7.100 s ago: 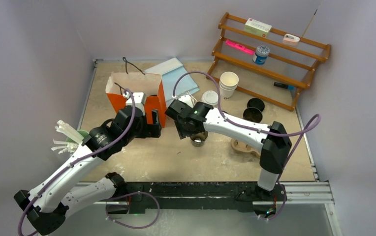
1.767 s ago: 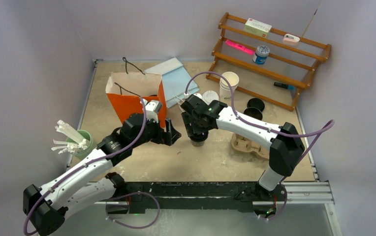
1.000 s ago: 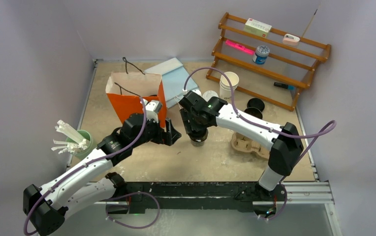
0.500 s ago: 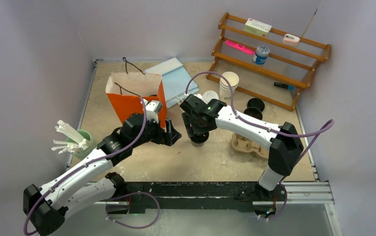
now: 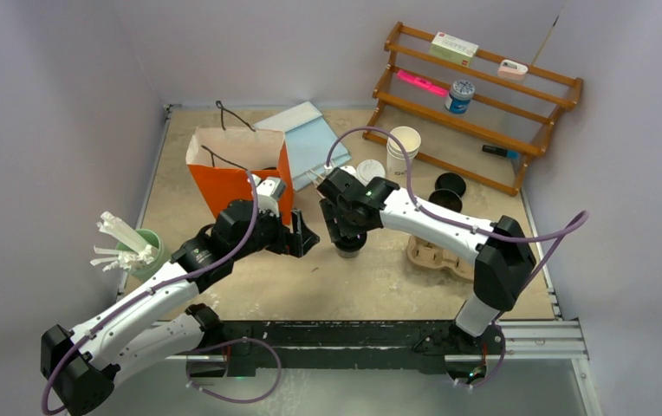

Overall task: Pack the takeout coffee
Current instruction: Close the cup lid on the coffee cup.

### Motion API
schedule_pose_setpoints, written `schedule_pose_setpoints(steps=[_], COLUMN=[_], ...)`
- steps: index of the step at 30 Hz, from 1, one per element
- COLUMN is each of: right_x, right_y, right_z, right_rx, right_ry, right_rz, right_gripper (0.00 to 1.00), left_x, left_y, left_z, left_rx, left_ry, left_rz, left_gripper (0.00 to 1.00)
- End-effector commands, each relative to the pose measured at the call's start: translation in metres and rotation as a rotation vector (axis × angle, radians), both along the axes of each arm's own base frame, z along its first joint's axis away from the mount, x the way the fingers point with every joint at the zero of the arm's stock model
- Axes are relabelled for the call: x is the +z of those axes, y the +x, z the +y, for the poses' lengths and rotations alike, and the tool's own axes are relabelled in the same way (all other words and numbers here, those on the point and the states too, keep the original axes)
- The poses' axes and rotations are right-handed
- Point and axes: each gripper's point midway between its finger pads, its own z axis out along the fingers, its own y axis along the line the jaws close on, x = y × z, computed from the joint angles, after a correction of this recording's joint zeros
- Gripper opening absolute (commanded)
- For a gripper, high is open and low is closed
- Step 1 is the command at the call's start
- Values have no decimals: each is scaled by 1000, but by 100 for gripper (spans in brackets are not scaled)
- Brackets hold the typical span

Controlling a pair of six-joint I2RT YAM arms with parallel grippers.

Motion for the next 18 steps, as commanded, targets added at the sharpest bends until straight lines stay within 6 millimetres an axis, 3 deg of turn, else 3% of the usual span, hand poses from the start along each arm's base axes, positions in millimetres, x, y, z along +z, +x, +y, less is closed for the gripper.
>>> schedule_pose_setpoints(steps=[1,14,18], right_x=[3,0,-8], right_y=[4,5,-1], right_z=[-3,-4,0], right_rx=[3,14,38], right_ry=[13,20,13], right_rz=[-59,-77,-22], right_gripper=[56,56,56], left_x=[9,8,8], left_y=[1,2,2], left_z=[-2,-3,-3], left_rx=[1,-1,-2], left_ry=[-32,-30,-30], left_rz=[-22,-20,-19], left_gripper=[96,96,96])
